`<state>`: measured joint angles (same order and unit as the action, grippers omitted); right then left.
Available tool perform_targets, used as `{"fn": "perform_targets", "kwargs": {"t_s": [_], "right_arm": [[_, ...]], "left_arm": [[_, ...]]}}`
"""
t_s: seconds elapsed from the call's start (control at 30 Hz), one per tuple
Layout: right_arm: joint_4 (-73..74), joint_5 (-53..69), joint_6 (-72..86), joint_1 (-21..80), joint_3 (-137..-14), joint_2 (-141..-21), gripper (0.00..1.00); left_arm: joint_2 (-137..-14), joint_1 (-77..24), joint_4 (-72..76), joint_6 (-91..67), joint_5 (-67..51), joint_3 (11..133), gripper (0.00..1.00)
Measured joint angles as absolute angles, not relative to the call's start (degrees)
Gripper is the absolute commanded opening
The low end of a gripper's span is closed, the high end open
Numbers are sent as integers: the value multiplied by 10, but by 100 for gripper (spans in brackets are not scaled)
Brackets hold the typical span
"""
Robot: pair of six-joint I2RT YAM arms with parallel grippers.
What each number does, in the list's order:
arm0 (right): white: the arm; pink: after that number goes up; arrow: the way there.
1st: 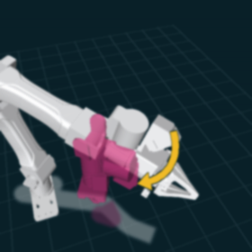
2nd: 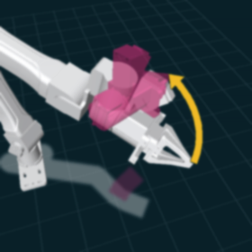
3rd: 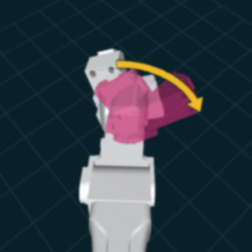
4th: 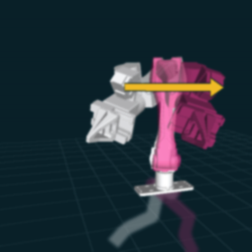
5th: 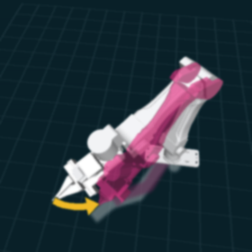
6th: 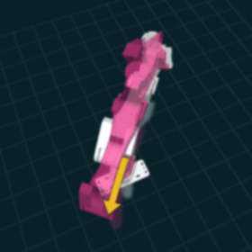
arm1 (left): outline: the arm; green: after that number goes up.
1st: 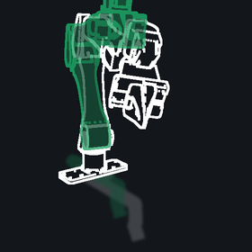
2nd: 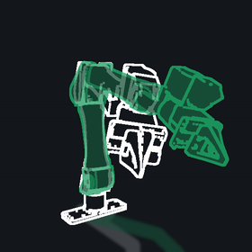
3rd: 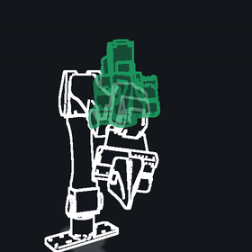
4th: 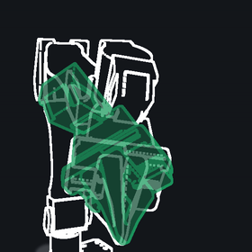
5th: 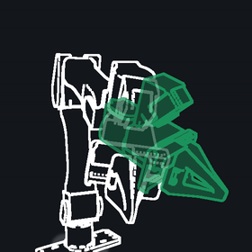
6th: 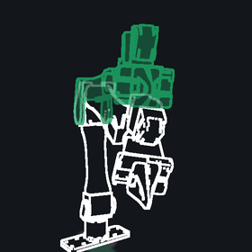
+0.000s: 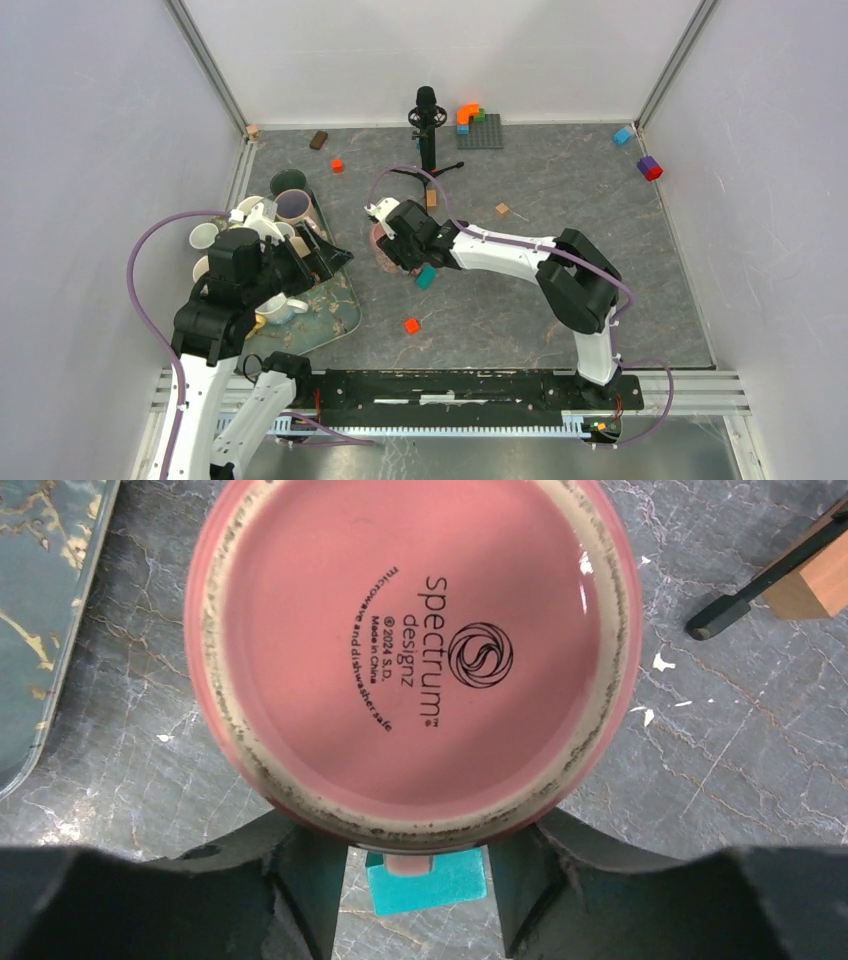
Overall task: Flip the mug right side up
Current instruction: Turn over the cup at the center of the board.
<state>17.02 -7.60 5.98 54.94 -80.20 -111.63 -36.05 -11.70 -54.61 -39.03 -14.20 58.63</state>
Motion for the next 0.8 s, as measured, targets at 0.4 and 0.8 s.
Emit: {"fn": "perform_targets", "kwargs": {"t_s": [0.4,0.8], "right_arm": [[181,-68,59,538,-814,-1130,0],[165,68,100,468,-777,-1056,0]], "left_arm": [[-360,-117,-534,-391,-144,574,100],[-348,-117,-430,-461,-202,494,100]]}}
